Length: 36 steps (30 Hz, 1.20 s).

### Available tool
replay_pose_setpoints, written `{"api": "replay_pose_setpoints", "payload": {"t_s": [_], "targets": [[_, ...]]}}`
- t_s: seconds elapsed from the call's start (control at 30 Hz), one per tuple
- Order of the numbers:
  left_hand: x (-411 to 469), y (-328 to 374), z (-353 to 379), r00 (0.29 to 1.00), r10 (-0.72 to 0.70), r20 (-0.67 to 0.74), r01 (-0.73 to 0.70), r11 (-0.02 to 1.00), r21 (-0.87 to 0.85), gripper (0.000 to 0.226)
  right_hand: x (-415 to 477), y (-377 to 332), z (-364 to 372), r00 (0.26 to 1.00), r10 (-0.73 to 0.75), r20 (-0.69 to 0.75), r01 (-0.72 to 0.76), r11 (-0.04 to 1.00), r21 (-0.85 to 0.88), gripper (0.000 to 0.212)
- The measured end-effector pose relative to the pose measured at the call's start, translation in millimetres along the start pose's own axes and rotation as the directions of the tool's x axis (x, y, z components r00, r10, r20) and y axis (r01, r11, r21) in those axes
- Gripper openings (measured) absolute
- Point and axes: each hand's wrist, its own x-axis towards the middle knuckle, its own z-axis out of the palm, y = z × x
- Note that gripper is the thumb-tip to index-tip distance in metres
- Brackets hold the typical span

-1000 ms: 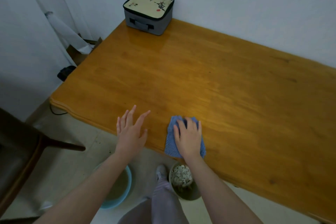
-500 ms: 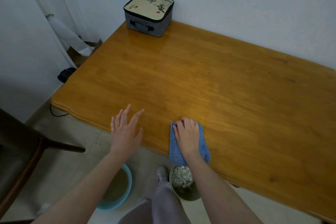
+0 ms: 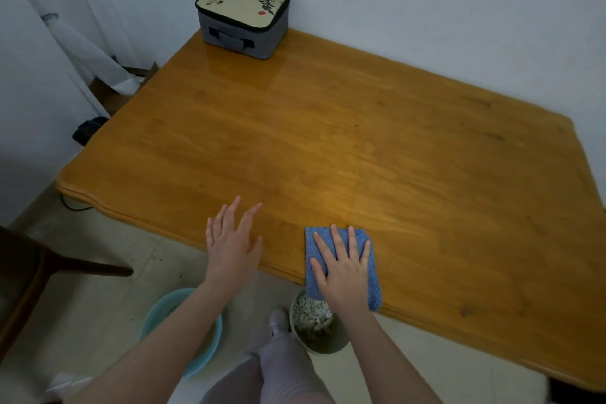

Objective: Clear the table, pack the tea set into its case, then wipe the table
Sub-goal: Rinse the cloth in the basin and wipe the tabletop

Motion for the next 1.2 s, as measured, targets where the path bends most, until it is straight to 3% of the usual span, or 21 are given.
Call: {"api": "replay_pose_setpoints", "payload": {"t_s": [0.4,0.63,0.83,1.03,1.2], "targets": [[33.3,35.8,32.6,0.996,0.063,0.057,-0.068,0.994,0.085,0.059,53.0,27.5,-6.7,0.993,0.108,0.058,-0.108,0.994,0.000,0.063],[49.8,57.0,62.6,0.994,0.023,0.105,-0.037,0.990,0.133,0.058,117.7,60.8,-13.4,0.991,0.113,0.077,-0.114,0.994,0.001,0.067],[82.7,81.2,80.4,0.999,0.046,0.019,-0.049,0.983,0.177,0.059,200.3,103.0,-18.8,0.994,-0.007,0.111,0.012,0.999,-0.046,0.067],[113.6,112.4,88.8,0.995,-0.046,-0.092,0.062,0.982,0.181,0.058,281.0,131.1,-20.7,0.987,-0.093,0.127,0.099,0.994,-0.040,0.064],[101.1,129.5,105.6,0.990,-0.092,-0.104,0.108,0.981,0.159,0.059,300.8,130.6,-18.9,0.980,-0.139,0.143,0.146,0.989,-0.039,0.064]]}}
